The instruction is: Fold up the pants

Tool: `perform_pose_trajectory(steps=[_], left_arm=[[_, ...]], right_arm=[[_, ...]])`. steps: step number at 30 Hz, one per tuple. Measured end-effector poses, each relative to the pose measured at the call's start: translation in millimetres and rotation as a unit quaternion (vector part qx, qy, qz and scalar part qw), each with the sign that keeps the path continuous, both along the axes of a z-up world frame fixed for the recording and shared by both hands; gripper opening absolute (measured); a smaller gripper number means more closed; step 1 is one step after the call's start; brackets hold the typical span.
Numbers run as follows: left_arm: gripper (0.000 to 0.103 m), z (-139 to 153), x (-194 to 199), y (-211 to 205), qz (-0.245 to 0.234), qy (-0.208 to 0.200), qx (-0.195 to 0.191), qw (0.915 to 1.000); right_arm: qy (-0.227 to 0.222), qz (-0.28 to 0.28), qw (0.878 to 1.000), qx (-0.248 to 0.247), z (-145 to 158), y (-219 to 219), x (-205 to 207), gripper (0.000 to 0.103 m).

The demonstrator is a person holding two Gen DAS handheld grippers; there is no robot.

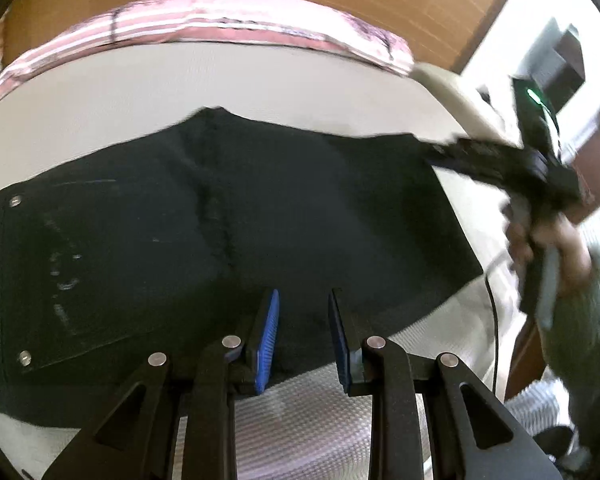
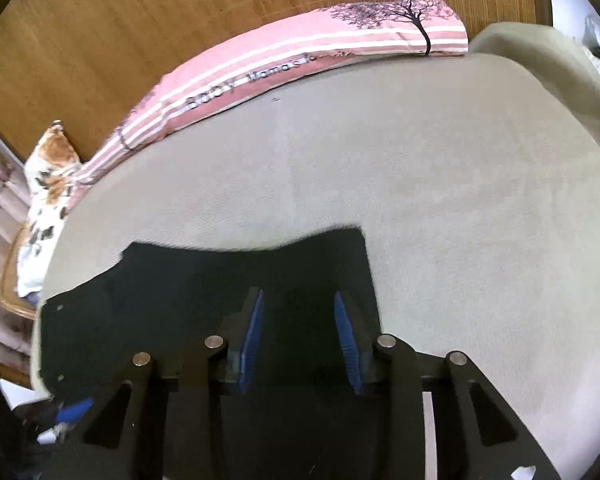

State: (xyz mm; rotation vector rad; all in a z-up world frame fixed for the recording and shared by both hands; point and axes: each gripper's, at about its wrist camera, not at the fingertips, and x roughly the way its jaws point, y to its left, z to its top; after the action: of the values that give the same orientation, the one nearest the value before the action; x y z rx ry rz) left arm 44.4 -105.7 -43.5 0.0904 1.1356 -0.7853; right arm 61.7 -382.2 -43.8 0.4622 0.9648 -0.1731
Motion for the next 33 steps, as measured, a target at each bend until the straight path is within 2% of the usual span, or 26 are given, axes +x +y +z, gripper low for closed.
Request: perform_pose_trajectory(steps=[2, 5, 9, 13, 17, 20, 25, 28, 31, 33], left_arm=[[0.027, -7.9, 0.4, -4.4, -0.012, 0.008, 0.008, 0.9999], [0.027, -24.6, 8.6, -4.3, -0.002, 0.036, 0.02, 0.9991], [0.027, -27.3, 14.9, -1.8, 0.001, 0.04, 0.01, 0.9991], [0.027, -24.8, 11.3, 0.8, 0.0, 0.036, 0.01, 0.9993], [0.027, -15.1, 17.7, 19.2, 0.036, 0.045, -0.005, 0.9983], [0.031, -3.3, 23.0, 45.1, 0.076, 0.043, -0.021, 0.996], [0.037, 15.0, 25.3, 101.7, 0.147, 0.028, -0.036, 0.988], [0.039, 21.5, 19.6, 136.2, 0.192, 0.026, -0.042, 0.9802], [0.046, 23.0, 12.1, 168.8, 0.238, 0.026, -0.043, 0.9699], [0.051, 21.4, 6.1, 195.9, 0.275, 0.033, -0.052, 0.9595]], right_arm=[[0.016, -0.002, 1.0, -0.007, -11.5, -5.7, 9.5, 0.026], [0.022, -0.004, 0.999, -0.025, -21.7, -11.3, 13.1, 0.016], [0.018, -0.007, 1.0, -0.004, -23.0, -19.2, 10.7, 0.015], [0.014, -0.007, 1.0, 0.005, -21.1, -20.4, 6.6, 0.017], [0.015, -0.01, 1.0, 0.009, -14.5, -13.2, -3.0, 0.023], [0.021, 0.0, 1.0, 0.0, -12.2, -0.9, -18.2, 0.026], [0.037, 0.013, 0.999, 0.016, -18.2, 21.7, -46.9, 0.026], [0.04, 0.021, 0.999, 0.027, -19.2, 38.4, -58.0, 0.027], [0.042, 0.038, 0.998, 0.042, -19.9, 57.6, -61.6, 0.028], [0.043, 0.052, 0.997, 0.043, -19.3, 71.9, -60.7, 0.03]])
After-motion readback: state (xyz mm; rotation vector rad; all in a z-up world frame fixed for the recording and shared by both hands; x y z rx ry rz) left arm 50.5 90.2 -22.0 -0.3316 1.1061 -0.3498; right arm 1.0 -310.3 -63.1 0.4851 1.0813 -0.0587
